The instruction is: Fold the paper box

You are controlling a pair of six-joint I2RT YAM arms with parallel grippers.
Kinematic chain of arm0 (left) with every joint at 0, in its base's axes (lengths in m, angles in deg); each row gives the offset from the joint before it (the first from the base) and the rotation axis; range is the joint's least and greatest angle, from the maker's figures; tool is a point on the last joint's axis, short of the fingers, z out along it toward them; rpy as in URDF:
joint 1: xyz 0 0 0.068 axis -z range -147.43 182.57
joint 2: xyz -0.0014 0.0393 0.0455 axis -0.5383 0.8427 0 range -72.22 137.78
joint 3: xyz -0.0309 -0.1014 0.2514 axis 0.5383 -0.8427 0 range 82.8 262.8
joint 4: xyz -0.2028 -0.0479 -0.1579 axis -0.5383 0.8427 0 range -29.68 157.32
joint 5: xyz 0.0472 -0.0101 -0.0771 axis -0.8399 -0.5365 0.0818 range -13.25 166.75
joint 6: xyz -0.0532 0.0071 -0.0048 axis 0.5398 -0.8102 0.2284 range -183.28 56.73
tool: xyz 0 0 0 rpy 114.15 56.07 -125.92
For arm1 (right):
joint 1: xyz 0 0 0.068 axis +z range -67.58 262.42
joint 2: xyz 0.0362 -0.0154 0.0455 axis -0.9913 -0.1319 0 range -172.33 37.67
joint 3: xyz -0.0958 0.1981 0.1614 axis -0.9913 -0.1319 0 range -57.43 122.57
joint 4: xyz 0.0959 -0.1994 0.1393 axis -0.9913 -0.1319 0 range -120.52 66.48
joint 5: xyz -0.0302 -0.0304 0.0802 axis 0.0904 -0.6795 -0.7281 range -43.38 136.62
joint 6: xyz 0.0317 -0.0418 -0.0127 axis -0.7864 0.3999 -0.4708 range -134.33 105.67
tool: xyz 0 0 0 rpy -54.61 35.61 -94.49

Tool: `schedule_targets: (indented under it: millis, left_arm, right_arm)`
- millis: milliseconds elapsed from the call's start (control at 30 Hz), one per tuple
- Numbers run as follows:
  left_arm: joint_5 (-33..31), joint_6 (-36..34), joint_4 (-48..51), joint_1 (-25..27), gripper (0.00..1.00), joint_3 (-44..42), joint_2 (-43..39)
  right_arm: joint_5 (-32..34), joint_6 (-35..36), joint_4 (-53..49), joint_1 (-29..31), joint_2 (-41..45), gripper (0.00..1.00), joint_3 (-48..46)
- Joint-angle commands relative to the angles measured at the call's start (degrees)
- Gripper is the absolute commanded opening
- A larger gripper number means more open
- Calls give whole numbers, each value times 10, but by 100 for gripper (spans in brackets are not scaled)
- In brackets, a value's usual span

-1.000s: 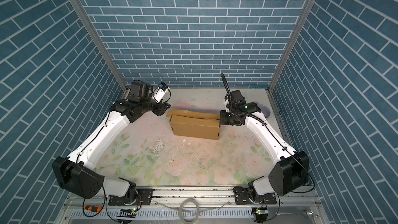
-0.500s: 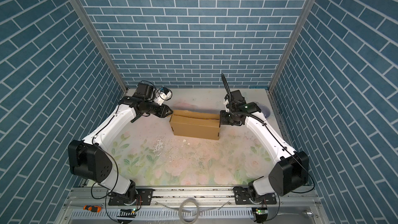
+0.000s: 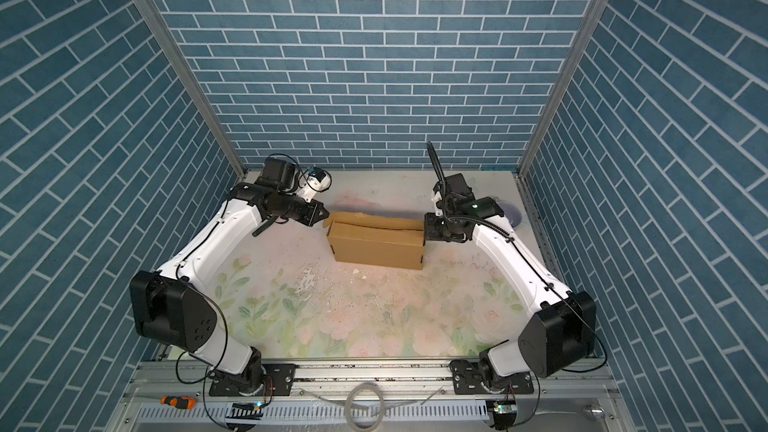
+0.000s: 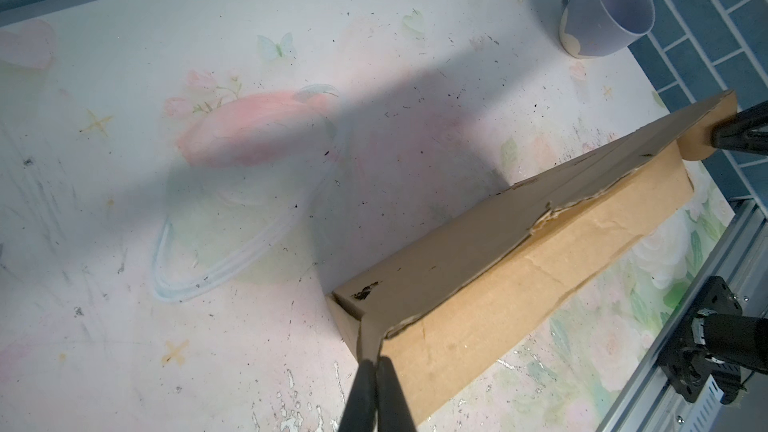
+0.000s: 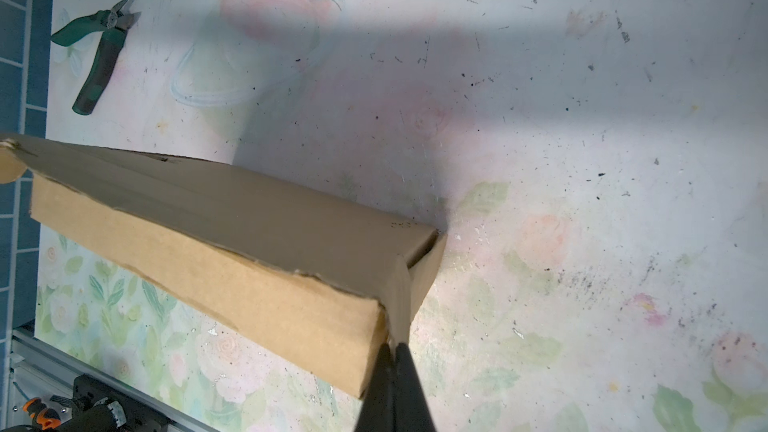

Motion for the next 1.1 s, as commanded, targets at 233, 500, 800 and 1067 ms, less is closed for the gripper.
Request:
schedule_targets:
  millis: [233, 500, 800, 1067]
  left_arm:
    - [25, 26, 4, 7, 10, -18, 2]
    - [35, 53, -22, 13, 3, -49, -14]
    - [29, 117, -90, 28, 0, -109, -37]
    - [-3, 133, -114, 38, 0, -146, -55]
  right_arm:
    - [-13, -22, -6, 2, -13, 0, 9]
    - [-18, -30, -2, 2, -18, 0, 10]
    - [-29, -48, 5, 2, -19, 0, 8]
    - [-33, -63, 8, 2, -17, 0, 8]
